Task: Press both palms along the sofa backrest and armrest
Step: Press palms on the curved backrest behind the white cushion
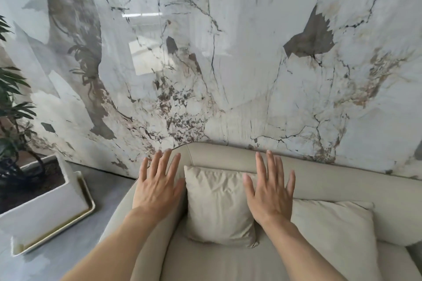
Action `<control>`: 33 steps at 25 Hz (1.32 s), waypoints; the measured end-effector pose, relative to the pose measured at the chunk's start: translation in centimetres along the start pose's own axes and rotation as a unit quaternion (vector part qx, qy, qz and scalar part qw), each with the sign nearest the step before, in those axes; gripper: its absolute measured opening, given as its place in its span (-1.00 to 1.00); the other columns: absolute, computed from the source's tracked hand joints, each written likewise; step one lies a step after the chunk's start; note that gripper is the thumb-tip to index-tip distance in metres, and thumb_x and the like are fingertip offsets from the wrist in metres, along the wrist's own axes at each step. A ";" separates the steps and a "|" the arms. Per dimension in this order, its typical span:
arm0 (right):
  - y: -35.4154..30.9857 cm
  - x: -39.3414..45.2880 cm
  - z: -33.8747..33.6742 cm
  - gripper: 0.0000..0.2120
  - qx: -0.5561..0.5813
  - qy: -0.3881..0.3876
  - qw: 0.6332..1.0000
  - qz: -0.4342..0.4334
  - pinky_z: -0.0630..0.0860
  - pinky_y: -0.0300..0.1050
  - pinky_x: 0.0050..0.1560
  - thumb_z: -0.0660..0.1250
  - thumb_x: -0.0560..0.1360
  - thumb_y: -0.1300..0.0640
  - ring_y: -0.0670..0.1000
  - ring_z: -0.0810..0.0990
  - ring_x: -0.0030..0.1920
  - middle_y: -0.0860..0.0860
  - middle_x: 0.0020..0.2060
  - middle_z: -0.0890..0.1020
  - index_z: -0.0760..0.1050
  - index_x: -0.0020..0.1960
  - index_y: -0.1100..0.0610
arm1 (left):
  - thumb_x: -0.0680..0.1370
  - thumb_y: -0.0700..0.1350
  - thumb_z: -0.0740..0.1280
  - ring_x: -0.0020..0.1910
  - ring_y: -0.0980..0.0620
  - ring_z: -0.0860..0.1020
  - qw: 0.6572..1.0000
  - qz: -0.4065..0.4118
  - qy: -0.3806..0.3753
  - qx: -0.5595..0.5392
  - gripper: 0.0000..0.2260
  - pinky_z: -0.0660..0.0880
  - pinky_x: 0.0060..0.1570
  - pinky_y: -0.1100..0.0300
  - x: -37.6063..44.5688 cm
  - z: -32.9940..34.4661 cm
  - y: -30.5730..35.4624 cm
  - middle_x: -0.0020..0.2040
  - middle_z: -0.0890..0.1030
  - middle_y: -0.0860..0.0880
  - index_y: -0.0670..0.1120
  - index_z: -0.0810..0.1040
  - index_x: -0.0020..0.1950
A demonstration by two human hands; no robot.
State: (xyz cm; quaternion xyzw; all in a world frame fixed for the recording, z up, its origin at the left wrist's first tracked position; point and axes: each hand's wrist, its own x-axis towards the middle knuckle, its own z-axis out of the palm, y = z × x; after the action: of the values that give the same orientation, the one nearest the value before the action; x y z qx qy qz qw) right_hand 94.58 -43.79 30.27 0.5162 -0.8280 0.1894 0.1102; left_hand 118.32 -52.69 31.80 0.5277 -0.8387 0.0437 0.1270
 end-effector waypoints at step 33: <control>-3.5 10.7 30.3 -0.28 -0.058 -0.171 0.981 0.072 -0.39 0.13 0.44 -0.33 0.45 -0.34 -0.02 -0.26 0.54 -0.08 0.57 -0.17 -0.17 0.56 -0.10 | 0.54 0.18 0.01 0.45 -0.19 0.34 0.980 0.136 -0.133 0.052 -0.42 0.22 0.40 -0.26 20.6 29.0 -7.3 0.45 0.43 -0.13 -0.07 0.38 0.46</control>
State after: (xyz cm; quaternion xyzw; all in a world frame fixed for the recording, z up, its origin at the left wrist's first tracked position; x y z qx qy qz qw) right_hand 93.36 -66.87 7.60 0.4727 -0.8792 0.0573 -0.0173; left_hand 111.57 -79.87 8.76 0.4158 -0.9086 0.0332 -0.0201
